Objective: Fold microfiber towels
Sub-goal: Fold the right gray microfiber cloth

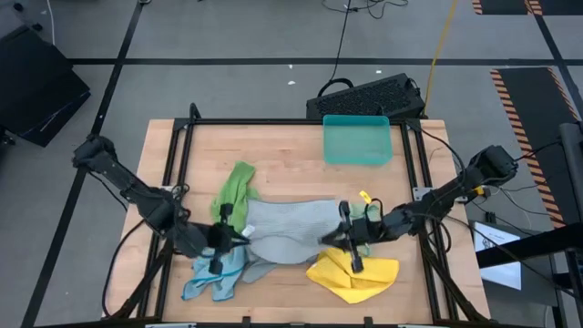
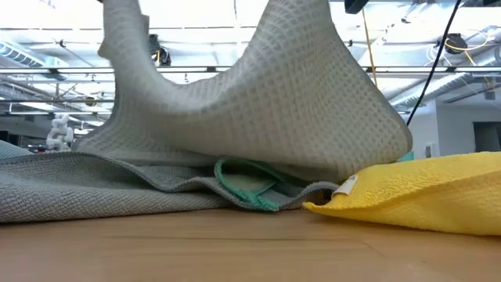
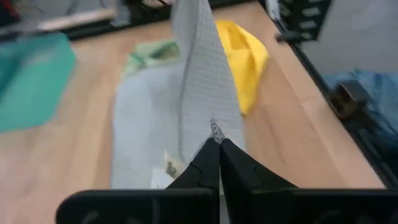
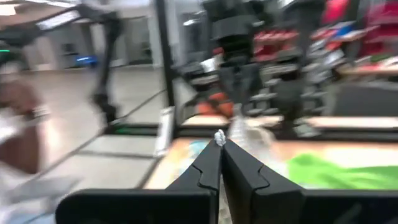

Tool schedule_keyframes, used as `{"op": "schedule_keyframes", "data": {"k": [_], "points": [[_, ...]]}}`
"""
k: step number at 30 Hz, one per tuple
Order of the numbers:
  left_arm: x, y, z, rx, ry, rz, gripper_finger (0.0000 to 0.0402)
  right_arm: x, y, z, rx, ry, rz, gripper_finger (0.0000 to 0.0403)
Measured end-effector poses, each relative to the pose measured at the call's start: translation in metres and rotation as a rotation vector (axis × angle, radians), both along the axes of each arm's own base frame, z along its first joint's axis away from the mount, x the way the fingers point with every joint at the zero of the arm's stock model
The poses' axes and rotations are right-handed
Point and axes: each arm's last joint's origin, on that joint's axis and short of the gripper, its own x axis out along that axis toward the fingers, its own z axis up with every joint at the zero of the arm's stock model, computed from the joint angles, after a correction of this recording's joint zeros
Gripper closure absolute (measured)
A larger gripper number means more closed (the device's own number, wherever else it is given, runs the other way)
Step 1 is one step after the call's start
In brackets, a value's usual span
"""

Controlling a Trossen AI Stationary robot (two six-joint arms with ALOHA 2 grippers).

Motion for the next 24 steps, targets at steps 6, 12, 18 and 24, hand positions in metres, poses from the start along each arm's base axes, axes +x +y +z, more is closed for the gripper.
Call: {"op": "schedule_keyframes", "data": {"k": [6,12,18,24], "points": [[0.001,-0.022,-0.015,-0.014,0.039,-0.056,0.0390,-0.012,0.018,-0.012,0.033,0.126,0.021,0.0398],[0.007,-0.030,-0.030,0.004,0.086,-0.045,0.0392,-0.016,0.021,-0.019,0.092,0.190,-0.110,0.0397],[0.008,-0.035,-0.038,-0.037,0.113,-0.009,0.0398,-0.014,0.024,-0.028,0.185,0.238,-0.130,0.0397],[0.002,-0.046,-0.033,-0.105,0.059,0.014,0.0394,-0.012,0.033,-0.045,0.260,0.305,-0.133,0.0397]]}}
